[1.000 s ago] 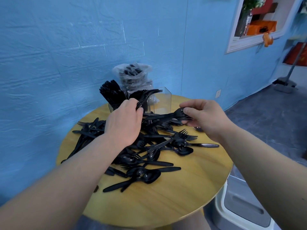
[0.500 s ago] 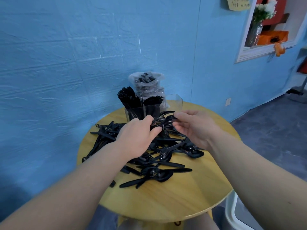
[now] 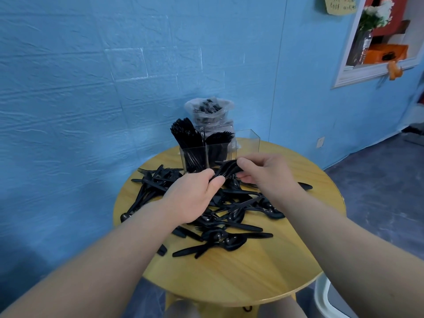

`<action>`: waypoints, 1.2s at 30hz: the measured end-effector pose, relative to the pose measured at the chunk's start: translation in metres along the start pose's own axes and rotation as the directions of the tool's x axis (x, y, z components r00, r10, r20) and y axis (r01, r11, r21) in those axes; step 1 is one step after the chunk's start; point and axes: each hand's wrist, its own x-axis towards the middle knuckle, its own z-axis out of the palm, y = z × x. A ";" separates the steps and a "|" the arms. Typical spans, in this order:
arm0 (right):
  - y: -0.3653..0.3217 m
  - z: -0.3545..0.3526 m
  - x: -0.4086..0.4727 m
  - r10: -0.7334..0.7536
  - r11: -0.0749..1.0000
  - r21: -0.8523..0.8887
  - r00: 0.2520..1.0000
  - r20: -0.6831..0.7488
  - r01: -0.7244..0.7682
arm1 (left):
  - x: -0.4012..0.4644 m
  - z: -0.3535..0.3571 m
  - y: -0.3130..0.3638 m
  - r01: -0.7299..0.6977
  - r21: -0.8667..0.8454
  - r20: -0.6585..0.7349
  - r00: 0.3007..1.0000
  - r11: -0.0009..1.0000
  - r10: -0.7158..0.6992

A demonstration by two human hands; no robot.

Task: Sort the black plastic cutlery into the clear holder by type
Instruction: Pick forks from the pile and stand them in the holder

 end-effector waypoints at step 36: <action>-0.042 -0.019 0.076 -0.473 0.877 -0.271 0.816 -0.333 0.398 | 0.065 -0.035 -0.031 0.047 0.281 -0.410 0.909 0.959 0.075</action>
